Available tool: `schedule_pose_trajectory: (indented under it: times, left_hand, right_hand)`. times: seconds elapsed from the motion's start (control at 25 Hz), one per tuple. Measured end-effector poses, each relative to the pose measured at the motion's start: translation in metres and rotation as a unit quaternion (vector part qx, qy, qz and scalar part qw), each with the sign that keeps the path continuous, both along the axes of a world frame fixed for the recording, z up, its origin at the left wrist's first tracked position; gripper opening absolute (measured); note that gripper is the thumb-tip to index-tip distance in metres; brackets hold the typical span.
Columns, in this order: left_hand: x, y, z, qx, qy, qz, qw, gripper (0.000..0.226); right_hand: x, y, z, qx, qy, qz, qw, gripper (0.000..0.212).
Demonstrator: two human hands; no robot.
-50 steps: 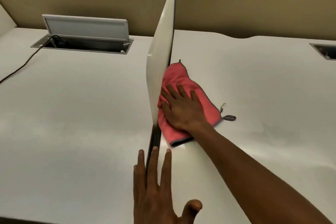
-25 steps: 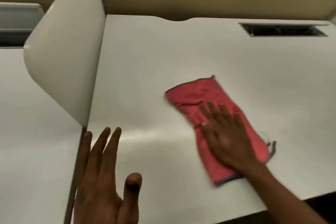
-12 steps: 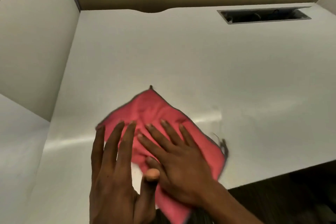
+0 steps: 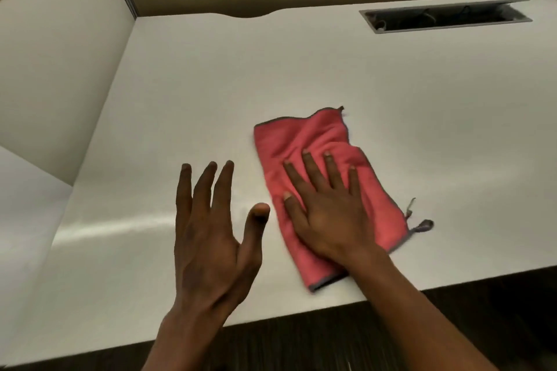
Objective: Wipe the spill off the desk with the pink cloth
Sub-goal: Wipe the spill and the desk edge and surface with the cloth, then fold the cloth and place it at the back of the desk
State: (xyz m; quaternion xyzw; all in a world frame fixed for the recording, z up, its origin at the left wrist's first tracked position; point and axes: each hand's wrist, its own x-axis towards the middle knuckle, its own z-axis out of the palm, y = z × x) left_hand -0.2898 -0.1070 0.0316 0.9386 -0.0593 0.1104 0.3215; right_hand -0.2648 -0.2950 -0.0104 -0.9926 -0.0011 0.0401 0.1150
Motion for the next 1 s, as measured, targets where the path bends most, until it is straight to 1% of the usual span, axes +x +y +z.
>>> schedule_pose_trajectory:
  times: [0.08, 0.12, 0.2, 0.28, 0.36, 0.44, 0.48, 0.56, 0.68, 0.76, 0.84, 0.88, 0.92, 0.96, 1.0]
  left_hand:
    - [0.011, -0.011, 0.006, 0.001, -0.007, 0.001, 1.000, 0.086]
    - [0.015, -0.013, 0.008, 0.000, -0.009, 0.001, 1.000, 0.087]
    - [0.017, -0.013, 0.006, 0.005, -0.012, 0.004, 1.000, 0.086]
    - [0.014, -0.006, 0.001, 0.009, -0.007, 0.015, 1.000, 0.085]
    - [0.008, 0.003, -0.004, 0.003, 0.004, 0.029, 1.000, 0.085]
    - [0.001, 0.006, -0.006, 0.000, 0.011, 0.038, 0.999, 0.085]
    - [-0.003, 0.006, -0.006, 0.000, 0.014, 0.040, 0.999, 0.085]
    - [-0.010, 0.002, -0.005, 0.004, 0.023, 0.041, 0.999, 0.086]
    - [-0.020, -0.003, 0.006, 0.002, 0.054, 0.048, 0.997, 0.089]
    - [-0.028, -0.002, 0.010, 0.009, 0.094, 0.057, 0.994, 0.087]
    - [-0.036, 0.001, 0.006, 0.041, 0.128, 0.071, 0.988, 0.077]
    - [-0.041, 0.003, 0.005, 0.063, 0.136, 0.076, 0.986, 0.072]
    - [-0.045, 0.005, 0.003, 0.078, 0.142, 0.081, 0.983, 0.068]
    - [-0.048, 0.007, 0.002, 0.086, 0.154, 0.085, 0.981, 0.066]
    - [-0.048, 0.007, 0.002, 0.087, 0.168, 0.090, 0.978, 0.063]
  right_hand:
    - [-0.049, 0.004, 0.003, 0.006, 0.007, 0.088, 0.996, 0.058]
    - [-0.070, -0.005, 0.005, 0.009, 0.001, 0.112, 0.994, 0.057]
    - [-0.087, -0.044, 0.005, -0.009, -0.015, 0.122, 0.992, 0.057]
    - [-0.072, -0.086, 0.000, -0.037, -0.007, 0.083, 0.996, 0.058]
    - [-0.031, -0.103, -0.001, -0.059, -0.002, 0.010, 0.998, 0.063]
    - [0.012, -0.081, -0.005, -0.072, -0.017, -0.057, 0.996, 0.071]
    - [0.026, -0.059, -0.006, -0.062, -0.017, -0.072, 0.995, 0.073]
    - [0.027, -0.009, -0.008, -0.024, -0.010, -0.040, 0.999, 0.074]
    - [-0.024, 0.048, 0.003, 0.029, 0.007, 0.037, 0.999, 0.080]
    - [-0.058, 0.058, 0.014, 0.061, 0.032, 0.065, 0.995, 0.083]
    - [-0.082, 0.051, 0.021, 0.106, 0.072, 0.081, 0.988, 0.084]
    - [-0.090, 0.042, 0.028, 0.151, 0.084, 0.068, 0.983, 0.083]
    - [-0.094, 0.031, 0.036, 0.210, 0.080, 0.033, 0.974, 0.079]
    - [-0.096, 0.019, 0.044, 0.267, 0.051, -0.026, 0.962, 0.075]
    - [-0.092, 0.007, 0.049, 0.294, -0.001, -0.100, 0.950, 0.069]
